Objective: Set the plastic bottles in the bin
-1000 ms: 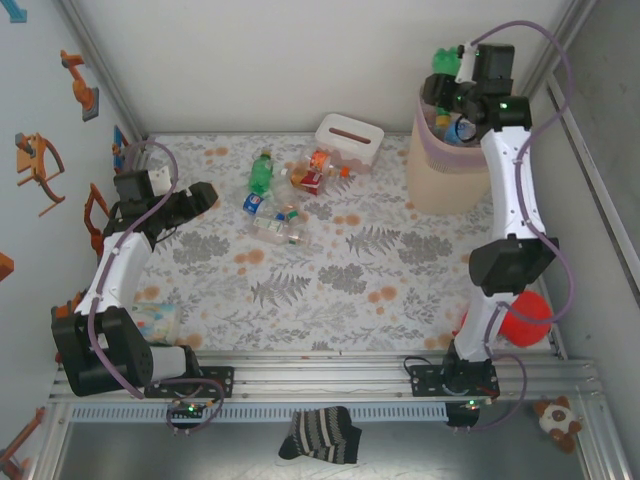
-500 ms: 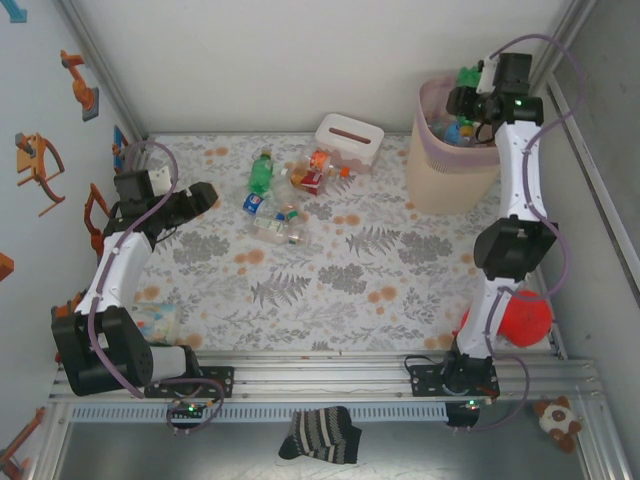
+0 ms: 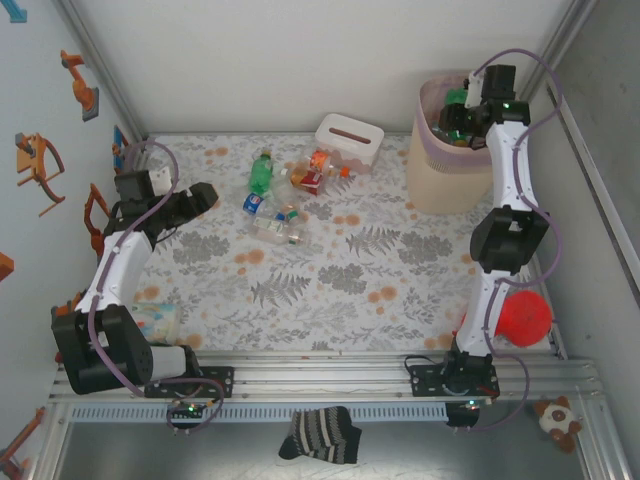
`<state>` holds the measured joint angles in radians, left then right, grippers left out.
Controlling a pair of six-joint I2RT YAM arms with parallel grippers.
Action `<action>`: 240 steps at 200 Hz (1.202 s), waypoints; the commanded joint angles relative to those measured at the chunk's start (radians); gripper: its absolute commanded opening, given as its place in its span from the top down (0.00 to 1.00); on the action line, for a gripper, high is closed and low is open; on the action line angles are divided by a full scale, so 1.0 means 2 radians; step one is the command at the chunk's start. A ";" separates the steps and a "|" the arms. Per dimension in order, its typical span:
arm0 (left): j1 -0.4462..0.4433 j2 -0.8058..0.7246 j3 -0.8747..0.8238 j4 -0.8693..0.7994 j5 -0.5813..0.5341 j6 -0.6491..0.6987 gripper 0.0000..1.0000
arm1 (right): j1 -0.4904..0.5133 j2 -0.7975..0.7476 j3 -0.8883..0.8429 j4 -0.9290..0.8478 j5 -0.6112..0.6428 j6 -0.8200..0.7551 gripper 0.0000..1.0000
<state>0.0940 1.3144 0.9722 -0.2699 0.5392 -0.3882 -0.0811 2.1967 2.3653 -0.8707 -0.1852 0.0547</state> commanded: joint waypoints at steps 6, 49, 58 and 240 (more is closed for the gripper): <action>0.002 0.004 0.006 -0.007 0.003 0.002 0.21 | 0.002 0.050 -0.020 -0.074 0.042 -0.019 0.57; 0.002 0.005 0.006 -0.007 0.004 0.001 0.21 | 0.014 0.063 -0.020 -0.087 0.069 -0.044 0.56; 0.002 0.003 0.005 -0.006 0.004 0.001 0.22 | 0.017 0.064 -0.018 -0.089 0.071 -0.049 0.55; -0.010 -0.001 0.006 -0.014 -0.006 0.008 0.21 | 0.039 -0.094 0.034 -0.064 -0.008 -0.012 0.28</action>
<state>0.0834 1.3197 0.9722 -0.2726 0.5350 -0.3878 -0.0059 2.0937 2.4168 -0.9970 -0.1669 -0.0032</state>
